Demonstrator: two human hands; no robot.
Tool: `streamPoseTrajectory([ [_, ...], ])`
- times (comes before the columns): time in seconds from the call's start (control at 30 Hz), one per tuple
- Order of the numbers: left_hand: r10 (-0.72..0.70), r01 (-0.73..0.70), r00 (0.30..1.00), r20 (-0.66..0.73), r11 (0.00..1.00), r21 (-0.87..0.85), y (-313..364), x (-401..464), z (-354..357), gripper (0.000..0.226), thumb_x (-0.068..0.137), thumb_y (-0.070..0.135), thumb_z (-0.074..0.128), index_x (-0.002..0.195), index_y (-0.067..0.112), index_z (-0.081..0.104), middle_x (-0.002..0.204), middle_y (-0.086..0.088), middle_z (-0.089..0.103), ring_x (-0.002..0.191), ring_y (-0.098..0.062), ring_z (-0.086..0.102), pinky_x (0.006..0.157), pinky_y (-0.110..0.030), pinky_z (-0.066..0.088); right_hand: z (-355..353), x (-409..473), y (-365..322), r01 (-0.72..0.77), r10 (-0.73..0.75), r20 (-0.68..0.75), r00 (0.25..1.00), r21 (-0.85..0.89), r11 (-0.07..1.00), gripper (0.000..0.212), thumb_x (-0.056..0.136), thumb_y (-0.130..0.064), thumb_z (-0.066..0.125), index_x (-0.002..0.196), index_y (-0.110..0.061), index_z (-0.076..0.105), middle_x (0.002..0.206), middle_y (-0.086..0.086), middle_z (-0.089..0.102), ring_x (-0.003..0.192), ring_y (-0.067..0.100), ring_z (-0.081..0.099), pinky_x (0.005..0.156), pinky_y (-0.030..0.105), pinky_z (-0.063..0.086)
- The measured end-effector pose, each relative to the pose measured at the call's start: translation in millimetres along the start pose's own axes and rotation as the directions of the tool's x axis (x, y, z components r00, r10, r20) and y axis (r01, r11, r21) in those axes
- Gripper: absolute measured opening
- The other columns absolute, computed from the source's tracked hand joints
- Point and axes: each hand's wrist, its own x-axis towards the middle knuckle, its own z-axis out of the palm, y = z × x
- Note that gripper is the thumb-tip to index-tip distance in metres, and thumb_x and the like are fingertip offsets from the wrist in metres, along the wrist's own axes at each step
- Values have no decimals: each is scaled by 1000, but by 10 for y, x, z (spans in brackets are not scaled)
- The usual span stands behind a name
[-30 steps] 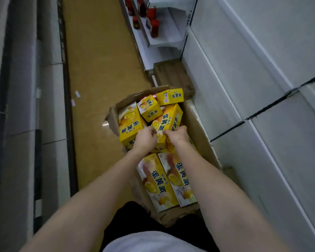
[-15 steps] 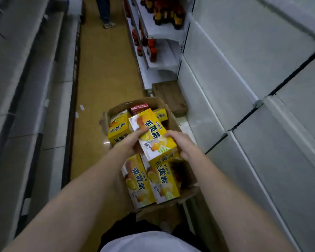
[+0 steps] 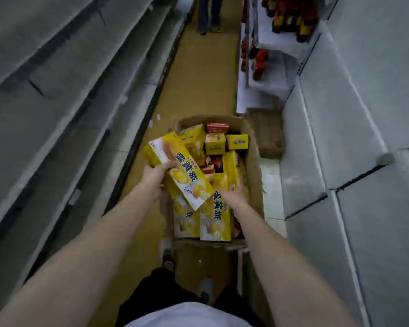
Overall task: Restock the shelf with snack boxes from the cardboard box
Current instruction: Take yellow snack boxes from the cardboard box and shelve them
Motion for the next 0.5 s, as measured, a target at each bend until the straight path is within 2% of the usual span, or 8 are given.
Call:
streamPoseTrajectory([
  [0.1, 47, -42, 996, -75, 997, 61, -159, -76, -32, 77, 46, 31, 93, 113, 25, 55, 106, -4, 72, 92, -27, 70, 82, -49, 58, 100, -44, 94, -84, 88, 56, 995, -66, 994, 96, 80, -42, 78, 152, -7, 26, 149, 13, 42, 135, 33, 44, 108, 38, 41],
  [0.17, 84, -73, 992, -99, 991, 112, -228, -170, -5, 71, 55, 22, 93, 112, 23, 51, 109, -2, 69, 92, -23, 67, 85, -43, 55, 167, -18, 152, -134, 139, 129, 982, -45, 990, 106, 74, -48, 80, 153, -8, 22, 149, 12, 43, 134, 35, 45, 109, 42, 40],
  [0.2, 99, -83, 990, -101, 985, 150, -264, -197, 12, 68, 61, 17, 92, 113, 21, 48, 109, -1, 66, 91, -22, 64, 84, -38, 52, 213, 23, 185, -156, 165, 133, 977, -77, 985, 115, 71, -54, 79, 155, -9, 13, 150, 11, 42, 136, 36, 42, 110, 45, 39],
  [0.27, 104, -74, 989, -101, 961, 268, -340, -203, 30, 69, 66, 15, 89, 119, 17, 45, 113, -3, 63, 95, -23, 61, 85, -37, 50, 286, 89, 215, -195, 219, 70, 973, -253, 948, 127, 69, -65, 73, 157, -15, -3, 155, 13, 34, 141, 39, 33, 113, 50, 32],
  [0.3, 92, -54, 990, -105, 945, 322, -369, -208, 35, 74, 66, 16, 89, 125, 15, 44, 119, -5, 62, 100, -25, 61, 89, -39, 50, 307, 106, 202, -208, 226, 15, 974, -335, 919, 123, 72, -66, 71, 158, -16, -2, 156, 15, 31, 141, 40, 30, 114, 50, 31],
  [0.37, 76, -31, 992, -105, 926, 377, -436, -186, 36, 83, 68, 18, 88, 135, 13, 40, 127, -9, 60, 107, -28, 60, 93, -40, 49, 306, 94, 140, -223, 214, -67, 974, -410, 884, 108, 78, -64, 69, 156, -14, 14, 153, 18, 31, 137, 38, 31, 109, 47, 32],
  [0.43, 47, -6, 994, -100, 927, 374, -478, -164, 49, 77, 71, 18, 86, 133, 15, 41, 125, -9, 61, 101, -27, 61, 87, -38, 48, 294, 83, 66, -239, 212, -111, 971, -427, 872, 96, 79, -62, 69, 152, -16, 27, 149, 20, 34, 132, 38, 34, 107, 46, 35],
  [0.5, 18, 19, 995, -95, 928, 372, -515, -134, 60, 81, 72, 19, 85, 137, 16, 37, 125, -8, 62, 99, -27, 64, 86, -38, 50, 312, 74, 33, -243, 194, -158, 968, -400, 884, 93, 80, -59, 71, 151, -17, 28, 148, 23, 33, 132, 41, 34, 108, 49, 34],
])
